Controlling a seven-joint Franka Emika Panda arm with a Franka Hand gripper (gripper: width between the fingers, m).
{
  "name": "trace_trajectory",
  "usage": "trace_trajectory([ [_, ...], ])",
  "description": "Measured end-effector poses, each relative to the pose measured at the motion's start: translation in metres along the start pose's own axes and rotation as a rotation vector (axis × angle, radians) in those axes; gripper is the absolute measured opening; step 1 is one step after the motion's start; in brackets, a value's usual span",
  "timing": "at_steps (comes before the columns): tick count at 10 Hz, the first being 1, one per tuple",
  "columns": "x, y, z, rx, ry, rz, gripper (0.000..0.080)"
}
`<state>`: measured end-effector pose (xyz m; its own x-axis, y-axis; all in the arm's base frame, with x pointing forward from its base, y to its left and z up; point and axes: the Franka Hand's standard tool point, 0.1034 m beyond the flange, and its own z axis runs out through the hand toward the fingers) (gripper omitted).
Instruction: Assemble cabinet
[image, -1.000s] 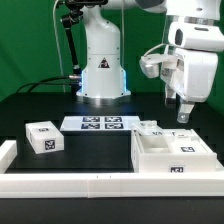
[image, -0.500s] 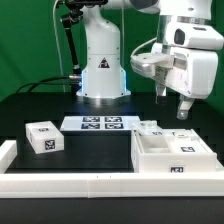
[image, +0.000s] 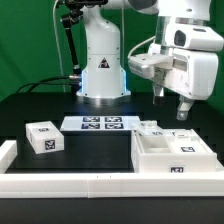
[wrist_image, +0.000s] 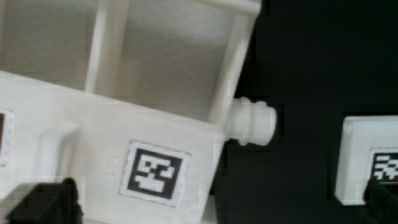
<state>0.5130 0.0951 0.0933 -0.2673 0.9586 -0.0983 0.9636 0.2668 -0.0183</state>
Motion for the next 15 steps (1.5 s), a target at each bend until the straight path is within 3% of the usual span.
trace_trajectory([
  [2,0.007,-0.037,0.003,0.013,-0.001,-0.015,0.0797],
  [3,0.008,-0.048,0.008,0.035,-0.001,-0.015,0.0797],
  [7,0.008,-0.049,0.01,0.04,-0.002,0.014,0.0797],
  [10,0.014,-0.076,0.015,0.078,0.009,-0.105,0.0797],
  [12,0.025,-0.083,0.019,0.09,0.007,-0.171,0.0797],
  [15,0.023,-0.083,0.02,0.091,0.007,-0.167,0.0797],
])
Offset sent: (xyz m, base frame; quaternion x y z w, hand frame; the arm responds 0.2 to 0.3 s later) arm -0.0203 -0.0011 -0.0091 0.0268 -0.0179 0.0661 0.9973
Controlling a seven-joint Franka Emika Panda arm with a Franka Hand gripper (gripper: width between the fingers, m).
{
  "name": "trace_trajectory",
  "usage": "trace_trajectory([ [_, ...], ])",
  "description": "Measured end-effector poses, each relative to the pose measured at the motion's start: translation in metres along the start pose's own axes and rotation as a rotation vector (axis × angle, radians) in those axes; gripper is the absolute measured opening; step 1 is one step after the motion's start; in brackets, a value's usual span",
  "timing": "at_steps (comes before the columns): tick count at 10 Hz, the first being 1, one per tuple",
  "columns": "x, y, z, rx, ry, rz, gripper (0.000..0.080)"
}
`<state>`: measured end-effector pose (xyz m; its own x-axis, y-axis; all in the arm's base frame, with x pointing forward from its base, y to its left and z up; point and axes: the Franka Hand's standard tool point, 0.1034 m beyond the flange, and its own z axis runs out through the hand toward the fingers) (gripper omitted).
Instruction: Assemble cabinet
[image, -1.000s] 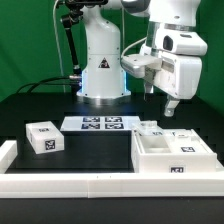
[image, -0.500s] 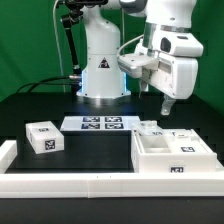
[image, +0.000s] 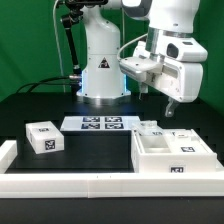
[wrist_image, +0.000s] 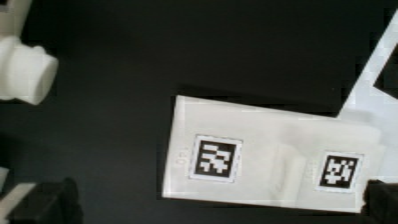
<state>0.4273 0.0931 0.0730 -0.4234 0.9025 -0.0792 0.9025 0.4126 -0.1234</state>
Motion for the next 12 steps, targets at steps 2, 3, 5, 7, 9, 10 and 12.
trace_trajectory([
  [2,0.002,-0.008,0.007,0.019,0.008,-0.018,0.0797],
  [3,0.005,-0.012,0.013,0.029,0.015,-0.022,0.0797],
  [5,0.012,-0.018,0.027,0.041,0.035,-0.024,0.0797],
  [7,0.018,-0.025,0.043,0.064,0.058,-0.024,0.0797],
  [9,0.02,-0.029,0.051,0.08,0.067,-0.025,0.0797],
  [10,0.021,-0.029,0.052,0.082,0.069,-0.025,0.0797],
  [12,0.022,-0.03,0.054,0.086,0.07,-0.02,0.0797],
])
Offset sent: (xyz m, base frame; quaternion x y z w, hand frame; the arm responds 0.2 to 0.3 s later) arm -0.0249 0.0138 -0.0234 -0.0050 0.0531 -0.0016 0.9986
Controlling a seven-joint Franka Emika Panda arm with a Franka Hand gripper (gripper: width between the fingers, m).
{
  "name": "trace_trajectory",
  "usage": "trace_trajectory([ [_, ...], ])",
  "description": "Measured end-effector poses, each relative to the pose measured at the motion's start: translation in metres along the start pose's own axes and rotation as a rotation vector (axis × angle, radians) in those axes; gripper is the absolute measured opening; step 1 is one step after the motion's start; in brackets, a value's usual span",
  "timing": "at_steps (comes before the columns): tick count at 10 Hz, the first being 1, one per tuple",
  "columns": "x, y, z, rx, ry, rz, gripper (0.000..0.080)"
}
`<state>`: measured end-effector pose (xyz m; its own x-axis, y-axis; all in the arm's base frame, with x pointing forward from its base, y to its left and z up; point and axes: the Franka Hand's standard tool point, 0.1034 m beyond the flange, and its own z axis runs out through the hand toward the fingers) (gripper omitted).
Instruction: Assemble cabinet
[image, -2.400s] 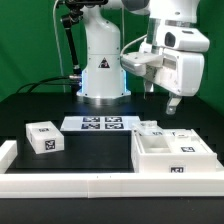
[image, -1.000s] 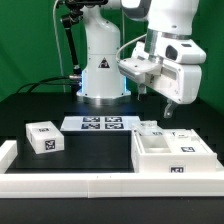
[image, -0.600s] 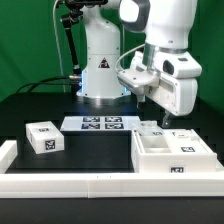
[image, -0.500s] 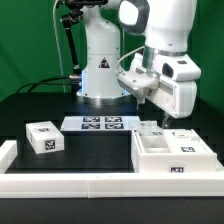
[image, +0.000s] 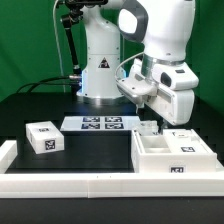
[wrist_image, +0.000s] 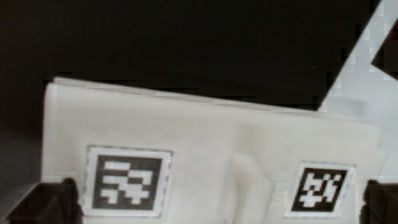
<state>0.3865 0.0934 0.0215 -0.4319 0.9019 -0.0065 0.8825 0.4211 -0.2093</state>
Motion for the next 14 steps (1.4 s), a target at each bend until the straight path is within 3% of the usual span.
trace_trajectory([
  [1,0.001,-0.001,0.003,0.006,0.004,0.002,0.0673],
  [2,0.003,-0.003,0.007,0.013,0.008,0.005,0.0673],
  [4,0.004,-0.002,0.009,0.01,0.013,0.006,0.0399],
  [5,0.005,-0.002,0.01,0.012,0.014,0.006,0.0213],
  [6,0.004,-0.002,0.01,0.012,0.014,0.006,0.0213],
  [7,0.004,-0.001,0.009,0.008,0.012,0.006,0.0083],
  [11,-0.003,0.002,-0.004,0.0,-0.007,0.026,0.0071],
  [12,-0.009,-0.001,-0.013,0.02,-0.027,0.092,0.0071],
  [14,-0.021,-0.002,-0.038,0.018,-0.067,0.165,0.0071],
])
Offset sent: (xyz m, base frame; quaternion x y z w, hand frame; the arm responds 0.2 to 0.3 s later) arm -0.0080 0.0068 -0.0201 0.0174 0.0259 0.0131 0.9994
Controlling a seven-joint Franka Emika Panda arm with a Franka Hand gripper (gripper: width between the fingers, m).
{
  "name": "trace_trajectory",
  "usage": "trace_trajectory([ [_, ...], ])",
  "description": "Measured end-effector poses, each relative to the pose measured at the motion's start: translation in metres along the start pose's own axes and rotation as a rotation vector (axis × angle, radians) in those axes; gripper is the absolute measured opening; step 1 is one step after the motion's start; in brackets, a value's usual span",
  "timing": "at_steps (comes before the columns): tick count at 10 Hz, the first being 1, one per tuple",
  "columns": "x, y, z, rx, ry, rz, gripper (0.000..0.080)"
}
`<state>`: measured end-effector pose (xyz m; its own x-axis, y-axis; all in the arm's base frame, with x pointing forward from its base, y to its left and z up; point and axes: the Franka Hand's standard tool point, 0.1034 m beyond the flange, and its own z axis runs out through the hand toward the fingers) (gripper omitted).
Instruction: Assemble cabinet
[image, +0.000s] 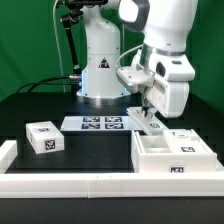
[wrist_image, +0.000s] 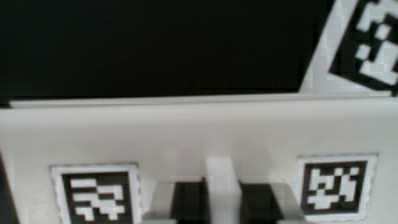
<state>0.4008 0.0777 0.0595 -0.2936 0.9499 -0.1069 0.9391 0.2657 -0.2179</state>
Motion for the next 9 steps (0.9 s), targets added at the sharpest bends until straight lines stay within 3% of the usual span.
trace_trajectory([
  [3,-0.015,0.0,-0.019,0.01,-0.024,0.032,0.0071],
  [6,-0.019,0.003,-0.019,0.011,-0.023,0.04,0.0071],
  [8,-0.02,0.005,-0.018,-0.01,-0.016,0.042,0.0071],
  [9,-0.026,0.004,-0.017,-0.007,-0.015,0.057,0.0071],
])
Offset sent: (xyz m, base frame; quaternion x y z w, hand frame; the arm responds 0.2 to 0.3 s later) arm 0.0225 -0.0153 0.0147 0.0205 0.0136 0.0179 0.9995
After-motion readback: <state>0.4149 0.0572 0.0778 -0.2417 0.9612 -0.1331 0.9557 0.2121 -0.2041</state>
